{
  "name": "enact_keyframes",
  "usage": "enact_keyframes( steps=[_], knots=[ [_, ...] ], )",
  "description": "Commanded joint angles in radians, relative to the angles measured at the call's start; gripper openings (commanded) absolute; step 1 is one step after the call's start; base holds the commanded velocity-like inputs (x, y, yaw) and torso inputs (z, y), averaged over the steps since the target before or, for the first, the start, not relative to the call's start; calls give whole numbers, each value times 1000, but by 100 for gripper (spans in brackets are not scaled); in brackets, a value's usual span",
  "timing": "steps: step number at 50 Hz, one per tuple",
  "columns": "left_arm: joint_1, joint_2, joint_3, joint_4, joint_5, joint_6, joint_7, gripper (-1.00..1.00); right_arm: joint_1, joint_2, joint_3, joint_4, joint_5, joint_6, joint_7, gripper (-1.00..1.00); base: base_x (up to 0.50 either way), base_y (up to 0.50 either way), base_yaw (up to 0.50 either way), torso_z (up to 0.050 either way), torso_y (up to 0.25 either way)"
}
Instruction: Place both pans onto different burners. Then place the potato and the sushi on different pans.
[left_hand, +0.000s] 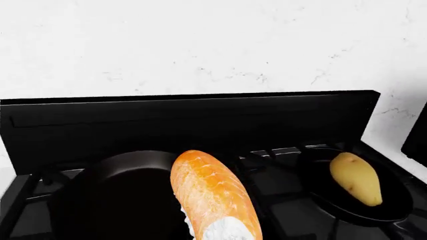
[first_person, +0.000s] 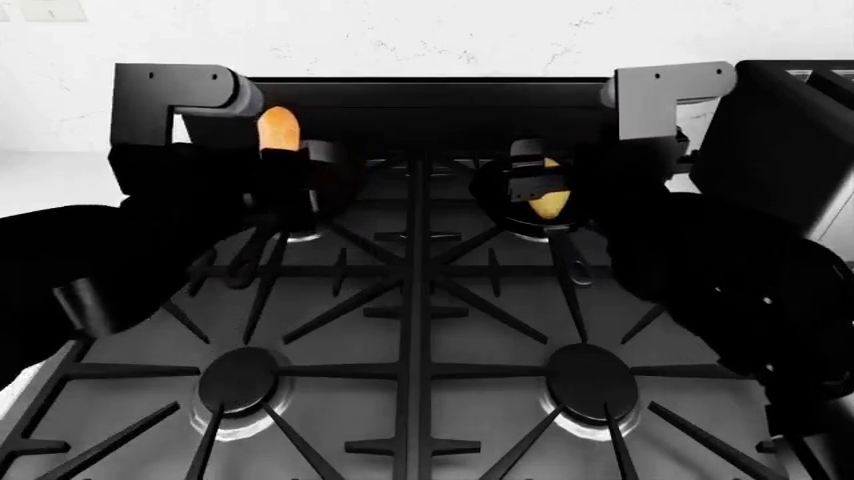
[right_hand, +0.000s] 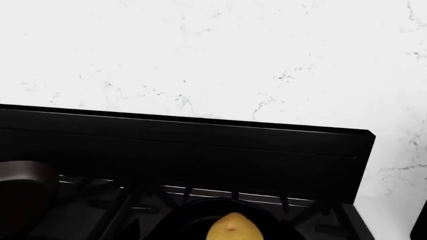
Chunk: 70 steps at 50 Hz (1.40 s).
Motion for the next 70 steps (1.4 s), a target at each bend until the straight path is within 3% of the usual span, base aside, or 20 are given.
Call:
enact_keyframes(
  steps=[1, 19, 27, 53, 63, 70],
  knots=[
    [-77, 54, 67, -224, 43, -48, 123, -100, -6, 5, 7, -12, 11, 3, 10, 100, 0, 0, 0, 0, 0],
    [-176, 215, 191, -546, 203, -27, 327, -100, -9, -8, 5, 14, 5, -6, 8, 100, 0, 0, 0, 1, 0],
    [-218, 267, 204, -683, 256, 13, 350, -100, -10, 3, 10, 11, 8, -3, 14, 100, 0, 0, 0, 0, 0],
    [-257, 311, 212, -896, 328, 74, 335, -100, -14, -14, -5, 53, -14, -21, -9, 100, 0, 0, 0, 0, 0],
    [-291, 372, 223, -1060, 366, 136, 415, -100, -18, -17, -8, 67, -20, -29, -17, 100, 0, 0, 0, 0, 0],
    [-366, 458, 259, -1288, 428, 199, 528, -100, -19, -19, -11, 78, -24, -32, -23, 100, 0, 0, 0, 0, 0]
  ],
)
